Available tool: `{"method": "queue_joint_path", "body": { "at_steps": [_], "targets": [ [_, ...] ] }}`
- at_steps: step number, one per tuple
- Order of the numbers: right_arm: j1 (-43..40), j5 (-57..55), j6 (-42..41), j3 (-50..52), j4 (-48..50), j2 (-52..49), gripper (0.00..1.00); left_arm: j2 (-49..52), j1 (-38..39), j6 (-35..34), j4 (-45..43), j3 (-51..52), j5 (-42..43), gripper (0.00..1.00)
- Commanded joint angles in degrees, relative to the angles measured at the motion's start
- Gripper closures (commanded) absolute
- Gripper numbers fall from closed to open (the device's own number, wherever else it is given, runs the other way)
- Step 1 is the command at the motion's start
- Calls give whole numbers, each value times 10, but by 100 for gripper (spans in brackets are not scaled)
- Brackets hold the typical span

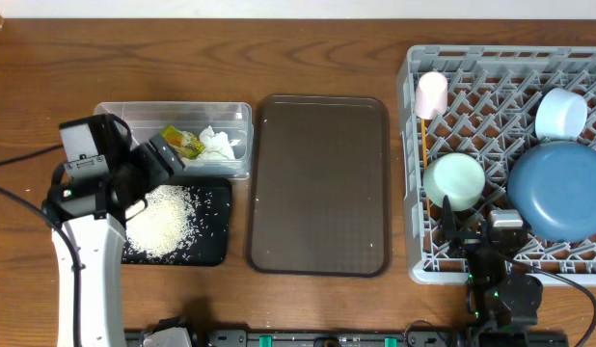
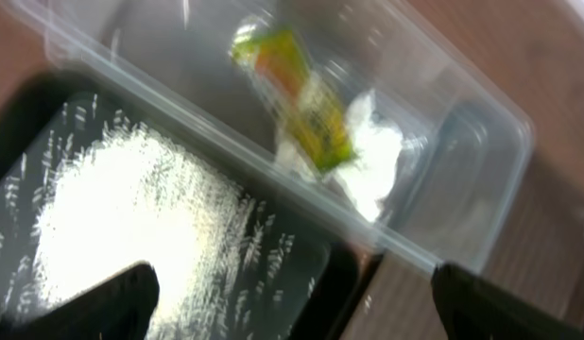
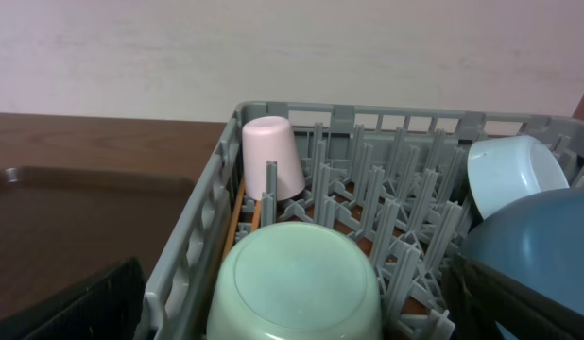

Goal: Sort waste into correct bins and load items into the dishwasher rack

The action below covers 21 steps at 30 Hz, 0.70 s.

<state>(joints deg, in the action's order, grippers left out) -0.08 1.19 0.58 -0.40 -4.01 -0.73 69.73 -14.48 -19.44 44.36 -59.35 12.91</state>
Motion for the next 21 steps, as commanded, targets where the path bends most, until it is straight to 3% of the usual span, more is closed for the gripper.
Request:
{"method": "queue_joint_path", "body": {
  "at_steps": [1, 10, 17, 21],
  "targets": [
    [9, -8, -8, 1, -3, 2, 1, 22, -2, 3, 17, 16, -5, 5],
    [9, -8, -8, 1, -3, 2, 1, -27, -2, -51, -97, 170, 0, 5],
    [9, -8, -8, 1, -3, 2, 1, -111, -2, -144, -323, 346, 1, 5],
    [9, -8, -8, 1, -3, 2, 1, -161, -2, -152, -451, 435, 1, 5]
  ]
}}
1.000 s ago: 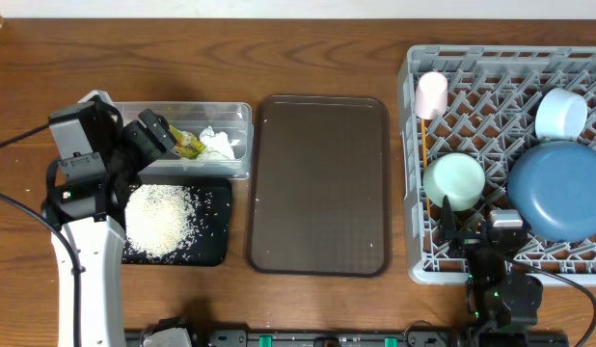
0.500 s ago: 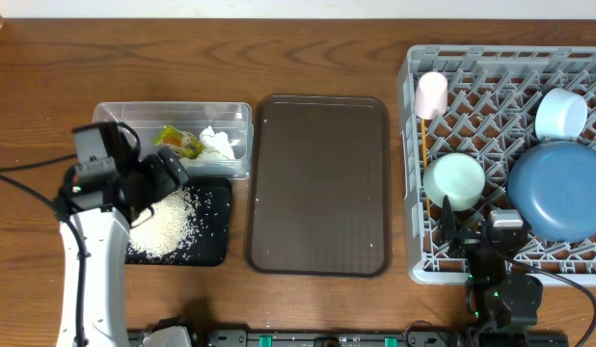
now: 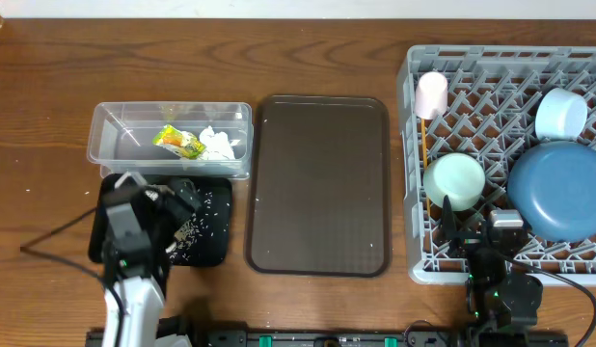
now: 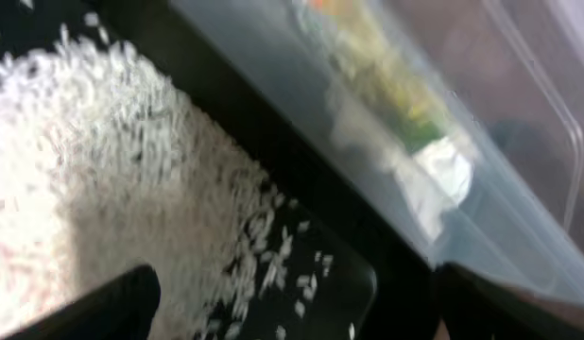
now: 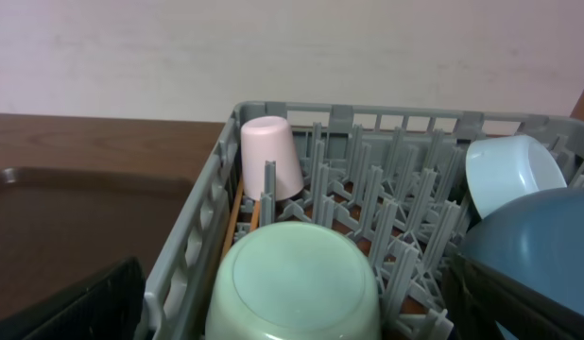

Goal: Sort waste into correct bins and load items into the dishwasher rack

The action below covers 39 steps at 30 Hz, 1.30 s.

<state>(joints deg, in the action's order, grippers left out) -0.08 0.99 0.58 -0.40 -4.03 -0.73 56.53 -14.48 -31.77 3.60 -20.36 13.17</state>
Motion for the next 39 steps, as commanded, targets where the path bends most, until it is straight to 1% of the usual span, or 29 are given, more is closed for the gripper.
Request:
{"method": "queue_joint_path", "body": {
  "at_steps": [1, 5, 9, 14, 18, 21, 23, 26, 28, 31, 34, 39],
  "targets": [
    [9, -6, -8, 1, -2, 2, 1, -40, -2, -29, -66, 61, -2, 5],
    [9, -6, -8, 1, -2, 2, 1, -83, -2, -28, -134, 119, -2, 5],
    [9, -6, -8, 1, -2, 2, 1, -136, -2, -28, -170, 168, -2, 5],
    [9, -6, -8, 1, -2, 2, 1, -200, -2, -28, -177, 200, -2, 5],
    [9, -6, -8, 1, -2, 2, 1, -241, -1, -12, -157, 201, -2, 5],
    [9, -6, -8, 1, -2, 2, 1, -274, 12, 25, -150, 201, -4, 5],
    [9, -6, -8, 1, -2, 2, 1, -299, 25, 66, -143, 201, -5, 5],
    [9, -6, -8, 1, -2, 2, 1, -344, 48, 136, -115, 201, -6, 5],
    [9, -6, -8, 1, -2, 2, 1, -373, 62, 162, -85, 201, -16, 5],
    [9, -6, -8, 1, -2, 2, 1, -411, 93, 168, -39, 201, -70, 5],
    [9, -6, -8, 1, -2, 2, 1, -435, 134, 169, 8, 201, -147, 5],
    [9, -6, -8, 1, -2, 2, 1, -451, 176, 265, 3, 201, -158, 5]
  ]
}}
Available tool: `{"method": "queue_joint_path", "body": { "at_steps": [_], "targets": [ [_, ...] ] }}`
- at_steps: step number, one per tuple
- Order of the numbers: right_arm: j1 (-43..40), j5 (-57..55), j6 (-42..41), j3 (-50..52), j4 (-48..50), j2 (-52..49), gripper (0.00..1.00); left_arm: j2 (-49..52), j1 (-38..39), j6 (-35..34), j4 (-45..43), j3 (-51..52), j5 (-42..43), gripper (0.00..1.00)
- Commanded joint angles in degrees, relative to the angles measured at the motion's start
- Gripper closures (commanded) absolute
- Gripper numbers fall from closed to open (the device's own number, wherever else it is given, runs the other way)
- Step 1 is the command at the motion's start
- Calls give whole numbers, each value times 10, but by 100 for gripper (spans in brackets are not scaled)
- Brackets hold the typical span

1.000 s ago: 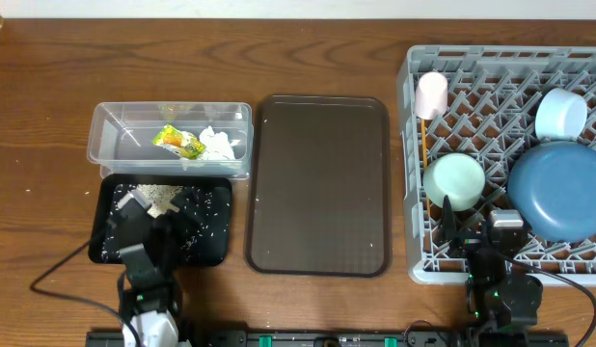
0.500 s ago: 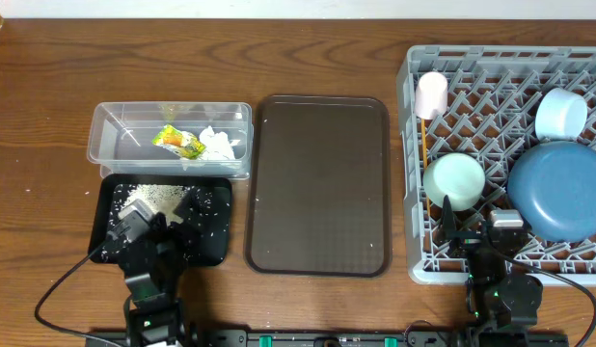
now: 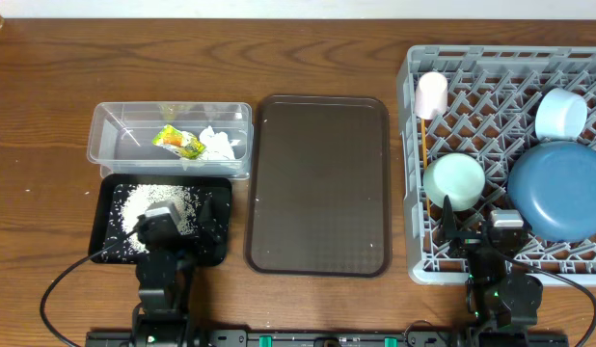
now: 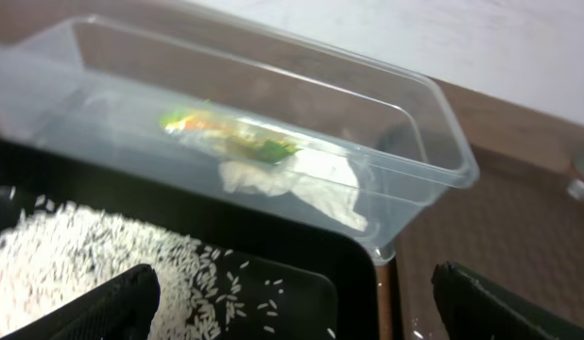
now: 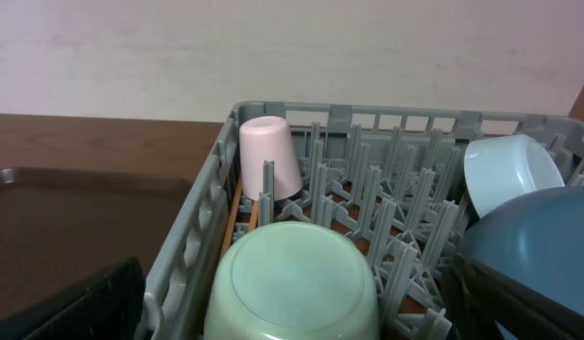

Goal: Sort waste into correct bins and load items into the dishwasher rack

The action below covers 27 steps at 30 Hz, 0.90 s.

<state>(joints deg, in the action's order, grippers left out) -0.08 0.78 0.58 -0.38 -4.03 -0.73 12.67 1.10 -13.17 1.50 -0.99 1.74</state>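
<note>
A clear plastic bin (image 3: 120, 145) at the back left holds a yellow-green wrapper (image 4: 226, 137) and a crumpled white tissue (image 4: 306, 179). In front of it a black tray (image 3: 216, 246) carries a heap of white rice (image 3: 149, 207). My left gripper (image 4: 292, 307) is open and empty, low over the tray's near edge (image 3: 161, 226). The grey dishwasher rack (image 3: 414, 173) holds a pink cup (image 5: 270, 156), a green bowl (image 5: 292, 283), a light blue cup (image 3: 560, 113) and a big blue bowl (image 3: 556, 202). My right gripper (image 5: 292, 307) stays open by the rack's near edge.
A brown serving tray (image 3: 317, 183) lies bare between the bins and the rack. A thin wooden stick (image 3: 425, 146) stands along the rack's left wall. Both arm bases sit at the table's front edge.
My left arm has drawn back from over the black tray to the table's front edge, uncovering the rice. Its wrist view now faces the clear bin from low down. The right arm stayed put.
At first my left gripper stood open, high over the black tray beside the clear bin. Then it was lower over the tray, close above the rice. Now it rests open at the tray's near edge. The right arm and the rack's contents never changed.
</note>
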Motion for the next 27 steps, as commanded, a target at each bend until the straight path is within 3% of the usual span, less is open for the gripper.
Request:
{"method": "queue_joint_path", "body": {
  "at_steps": [1, 4, 13, 27],
  "targets": [
    [9, -3, -8, 1, -2, 2, 1, -16, 28, 100, 24, 8, -44, 5],
    [9, -3, -8, 1, -2, 2, 1, -33, 42, 146, 25, 8, -44, 5],
    [9, -3, -8, 1, -2, 2, 1, -125, 62, 163, 26, 8, -39, 5],
    [9, -3, -8, 1, -2, 2, 1, -123, 70, 185, 26, 8, -39, 5]
  ]
}}
